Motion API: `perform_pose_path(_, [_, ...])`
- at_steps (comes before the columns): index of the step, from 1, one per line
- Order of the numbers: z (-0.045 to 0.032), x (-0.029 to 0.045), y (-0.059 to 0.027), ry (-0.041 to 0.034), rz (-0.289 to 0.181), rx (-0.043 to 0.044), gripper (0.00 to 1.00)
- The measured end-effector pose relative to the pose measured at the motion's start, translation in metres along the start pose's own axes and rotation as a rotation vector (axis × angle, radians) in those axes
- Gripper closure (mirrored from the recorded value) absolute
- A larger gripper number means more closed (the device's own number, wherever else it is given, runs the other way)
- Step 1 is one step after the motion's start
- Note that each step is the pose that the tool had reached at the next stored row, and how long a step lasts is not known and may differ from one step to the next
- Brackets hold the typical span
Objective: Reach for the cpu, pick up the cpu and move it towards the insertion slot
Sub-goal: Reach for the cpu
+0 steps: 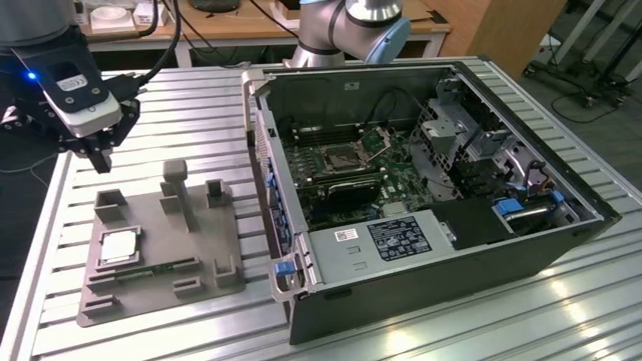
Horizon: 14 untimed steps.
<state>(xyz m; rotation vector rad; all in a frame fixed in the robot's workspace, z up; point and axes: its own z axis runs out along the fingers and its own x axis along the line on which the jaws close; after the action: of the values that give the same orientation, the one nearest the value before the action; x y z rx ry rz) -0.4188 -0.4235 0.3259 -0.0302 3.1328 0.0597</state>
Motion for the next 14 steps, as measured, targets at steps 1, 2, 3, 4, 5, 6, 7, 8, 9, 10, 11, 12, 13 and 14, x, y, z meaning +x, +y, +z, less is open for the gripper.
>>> perform_pose_path(1, [0.001, 0.0001, -0.0003, 0.0, 0.0, 0.0, 0.89])
perform_pose_path(2, [0.0021, 0.0003, -0.0006, 0.0, 0.0, 0.0, 0.89])
perform_pose_path(3, [0.003, 0.0004, -0.0008, 0.0, 0.0, -0.0001, 0.89])
perform_pose_path(4, [0.0039, 0.0004, -0.001, 0.0, 0.0, -0.0001, 0.89])
perform_pose_path(5, [0.0047, 0.0004, -0.0011, 0.0, 0.0, -0.0001, 0.89])
perform_pose_path(6, [0.0052, 0.0005, -0.0011, 0.0001, 0.0, 0.0, 0.89])
perform_pose_path(7, [0.0054, 0.0004, -0.0011, 0.0003, 0.0, 0.0002, 0.89])
perform_pose_path(8, [0.0054, 0.0005, -0.0012, 0.0003, 0.0, 0.0002, 0.89])
perform_pose_path(9, [0.0058, 0.0005, -0.0012, 0.0001, 0.0, 0.0, 0.89])
perform_pose_path(10, [0.0058, 0.0005, -0.0012, 0.0001, 0.0, 0.0, 0.89])
perform_pose_path(11, [0.0059, 0.0004, -0.0012, 0.0001, 0.0, 0.0, 0.89])
perform_pose_path(12, [0.0059, 0.0005, -0.0012, 0.0001, 0.0, 0.0, 0.89])
perform_pose_path(13, [0.0061, 0.0005, -0.0012, -0.0002, 0.0, -0.0001, 0.89])
perform_pose_path(14, [0.0065, 0.0005, -0.0013, -0.0005, 0.0, -0.0001, 0.89])
